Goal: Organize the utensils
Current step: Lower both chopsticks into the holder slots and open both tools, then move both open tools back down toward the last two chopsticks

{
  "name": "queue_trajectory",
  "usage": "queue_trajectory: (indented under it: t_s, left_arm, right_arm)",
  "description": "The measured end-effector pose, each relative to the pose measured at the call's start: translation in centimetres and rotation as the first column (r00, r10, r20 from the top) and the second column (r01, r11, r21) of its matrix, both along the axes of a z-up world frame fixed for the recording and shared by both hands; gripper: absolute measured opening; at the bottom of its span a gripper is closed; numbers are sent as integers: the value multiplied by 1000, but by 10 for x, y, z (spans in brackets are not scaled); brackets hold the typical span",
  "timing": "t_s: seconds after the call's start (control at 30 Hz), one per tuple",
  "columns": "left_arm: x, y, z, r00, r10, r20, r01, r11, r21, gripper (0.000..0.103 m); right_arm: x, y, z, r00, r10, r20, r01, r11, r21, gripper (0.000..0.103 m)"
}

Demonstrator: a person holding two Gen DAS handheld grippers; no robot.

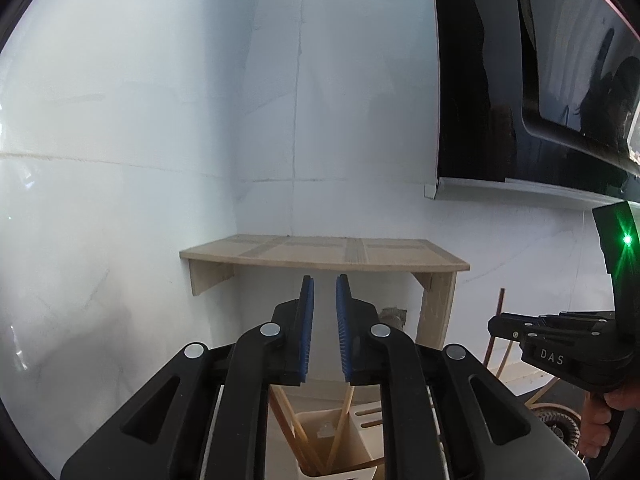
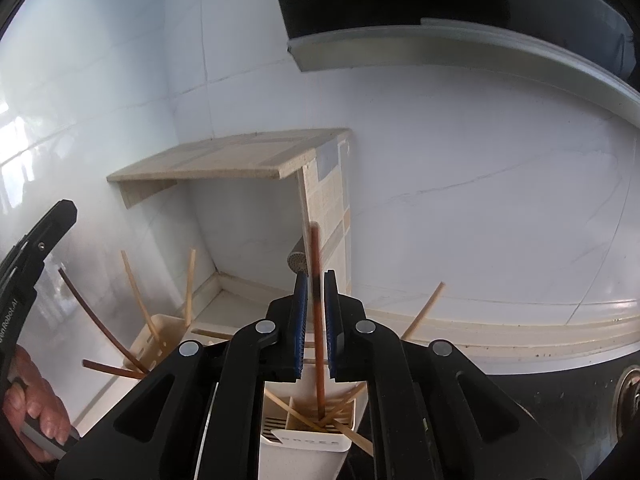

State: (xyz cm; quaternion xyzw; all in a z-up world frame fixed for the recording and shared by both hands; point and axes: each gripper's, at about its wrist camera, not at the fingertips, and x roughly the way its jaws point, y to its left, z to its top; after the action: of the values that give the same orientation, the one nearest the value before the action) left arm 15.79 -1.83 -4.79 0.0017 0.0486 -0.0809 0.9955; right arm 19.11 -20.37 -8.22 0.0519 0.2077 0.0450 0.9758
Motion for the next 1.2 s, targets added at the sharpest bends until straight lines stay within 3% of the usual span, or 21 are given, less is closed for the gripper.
queue_trajectory:
  t_s: [0.1, 0.37, 0.57, 0.73, 0.83, 0.93, 1.03, 1.1, 1.2]
  left_arm:
    - [-5, 0, 8, 1000, 8, 20, -8, 1000, 0, 23]
    - [-19, -1, 32, 999, 18, 32, -19, 999, 30, 24]
    - [-39, 0, 50, 1000, 22, 19, -23, 998, 59, 30]
    - [-58, 4, 50, 997, -6, -82, 12, 998, 68, 38]
    - [-70, 5, 37, 981, -26, -195, 43, 995, 85, 40]
    - [-77, 3, 20, 957, -44, -288, 74, 993, 96, 41]
    - [-81, -1, -4, 909, -72, -410, 134, 983, 123, 47]
    - [-82, -4, -23, 865, -86, -494, 166, 979, 119, 48]
    - [-78, -8, -58, 763, -112, -636, 211, 974, 82, 48]
  right_arm:
    - [-6, -2, 5, 1000, 0, 19, 0, 1000, -1, 16]
    - [-26, -10, 27, 998, 10, 64, -11, 1000, 24, 17]
    - [-55, -15, 45, 995, 24, 101, -28, 999, 38, 17]
    - [-83, -18, 46, 995, 38, 97, -44, 997, 56, 17]
    - [-98, -21, 39, 995, 36, 89, -42, 997, 65, 17]
    - [-111, -24, 27, 997, 31, 66, -36, 996, 76, 17]
    - [-120, -26, 11, 999, 20, 32, -23, 996, 84, 17]
    - [-124, -28, -1, 1000, 13, -1, -13, 996, 92, 17]
    - [-129, -30, -18, 999, 1, -51, 5, 994, 110, 17]
